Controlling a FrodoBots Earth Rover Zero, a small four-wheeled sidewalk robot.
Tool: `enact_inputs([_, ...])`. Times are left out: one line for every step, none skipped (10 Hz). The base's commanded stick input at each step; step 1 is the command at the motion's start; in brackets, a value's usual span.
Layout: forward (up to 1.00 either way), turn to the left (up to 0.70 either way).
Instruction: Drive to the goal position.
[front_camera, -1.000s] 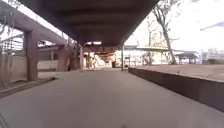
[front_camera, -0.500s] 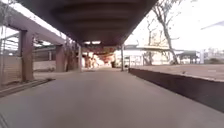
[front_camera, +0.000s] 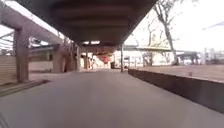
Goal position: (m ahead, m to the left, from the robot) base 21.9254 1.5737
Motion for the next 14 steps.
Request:
enact_inputs([0.70, 0.00])
enact_inputs([0.70, 0.00])
enact_inputs([0.70, 0.00])
enact_inputs([0.70, 0.00])
enact_inputs([0.70, 0.00])
enact_inputs([0.70, 0.00])
enact_inputs([0.70, 0.00])
enact_inputs([0.70, 0.23])
enact_inputs([0.70, 0.35])
enact_inputs([0.70, 0.31])
enact_inputs([0.70, 0.19])
enact_inputs([0.70, 0.06])
enact_inputs([0.70, 0.00])
enact_inputs([0.70, 0.00])
